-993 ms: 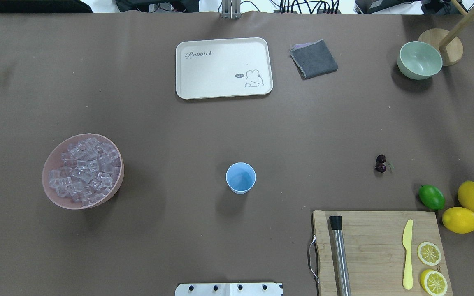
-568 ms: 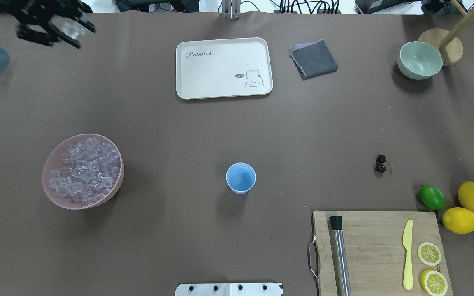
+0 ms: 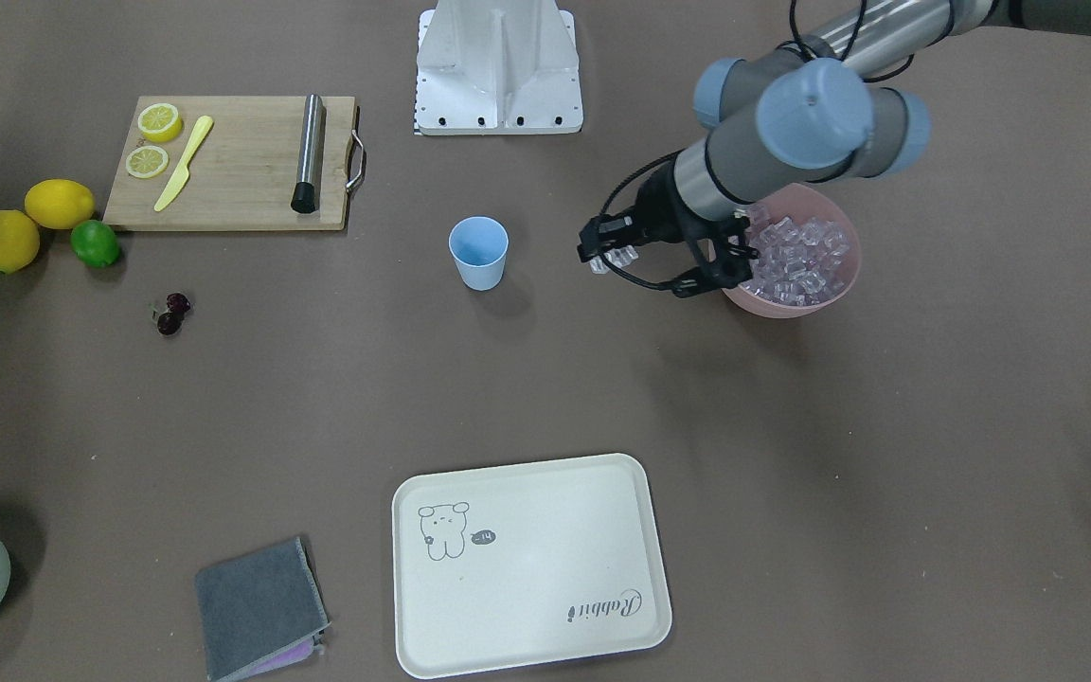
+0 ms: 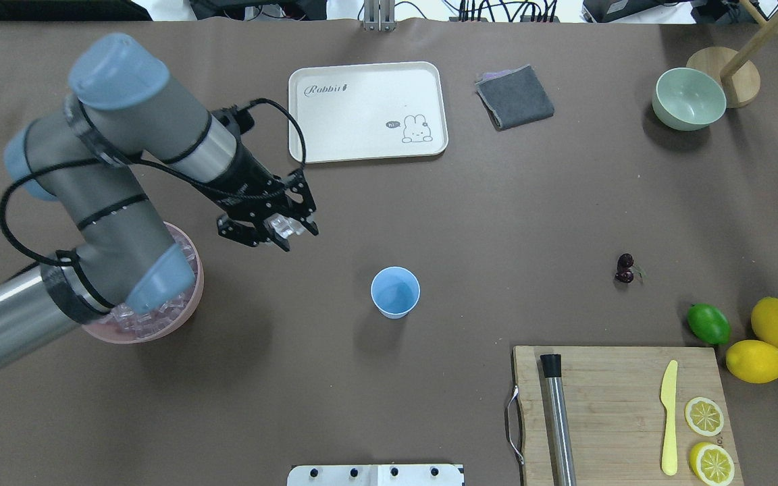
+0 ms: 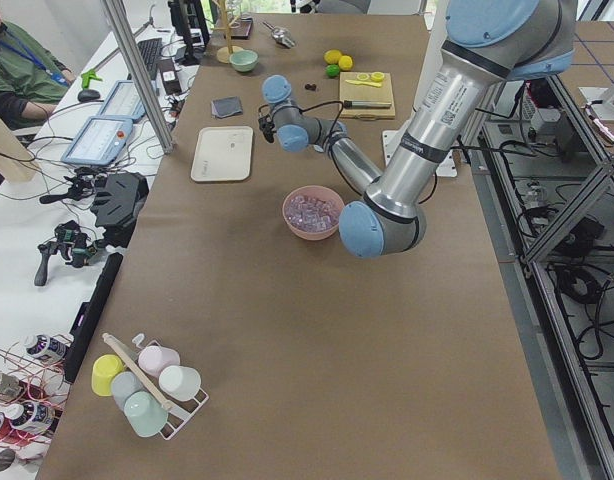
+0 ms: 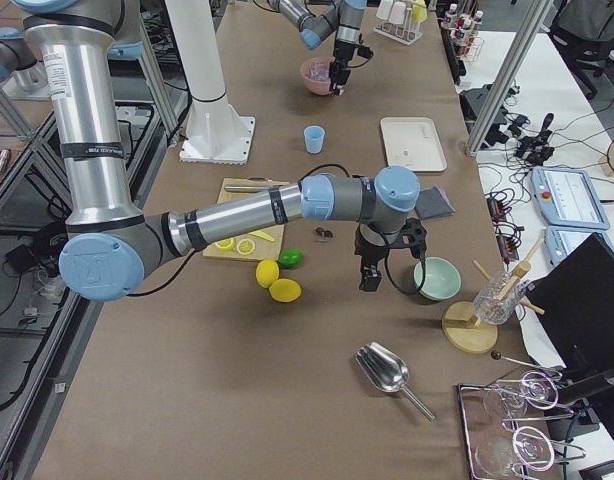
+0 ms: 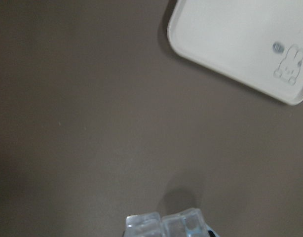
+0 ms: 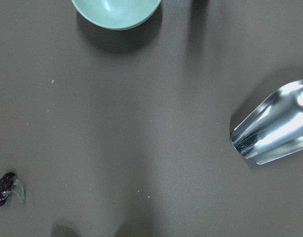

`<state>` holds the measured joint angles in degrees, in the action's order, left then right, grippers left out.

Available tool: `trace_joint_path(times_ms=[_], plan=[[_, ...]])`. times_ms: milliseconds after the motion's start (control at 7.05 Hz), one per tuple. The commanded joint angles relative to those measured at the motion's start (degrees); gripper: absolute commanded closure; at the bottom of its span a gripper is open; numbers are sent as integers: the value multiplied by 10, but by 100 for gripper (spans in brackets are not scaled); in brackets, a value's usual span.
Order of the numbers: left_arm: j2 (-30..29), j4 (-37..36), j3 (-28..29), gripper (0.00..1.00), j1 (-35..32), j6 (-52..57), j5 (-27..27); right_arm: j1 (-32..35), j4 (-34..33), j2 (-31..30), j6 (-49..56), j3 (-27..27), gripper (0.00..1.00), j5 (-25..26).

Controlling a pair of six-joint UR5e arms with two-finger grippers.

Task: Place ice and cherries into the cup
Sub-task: 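Carry the ice cube over the blue cup and open the left gripper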

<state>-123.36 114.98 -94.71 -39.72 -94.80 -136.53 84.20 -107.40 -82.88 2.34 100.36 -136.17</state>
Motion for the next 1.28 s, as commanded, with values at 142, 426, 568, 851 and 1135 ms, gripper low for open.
trace_joint_path(times_ms=[142,426,568,851,1135], plan=[[-53,49,39,100,69,-69,42,-7,1,0,0,-2,0,1],[-74,62,62,100,85,-86,61,-10,1,1,1,-3,0,2],[-76,87,63,100,113,-119,101,-11,1,0,1,-4,0,3],[-78,97,62,100,122,-136,119,-15,1,1,1,-5,0,5],[-74,99,62,36,121,-127,118,-16,1,1,1,-5,0,5]])
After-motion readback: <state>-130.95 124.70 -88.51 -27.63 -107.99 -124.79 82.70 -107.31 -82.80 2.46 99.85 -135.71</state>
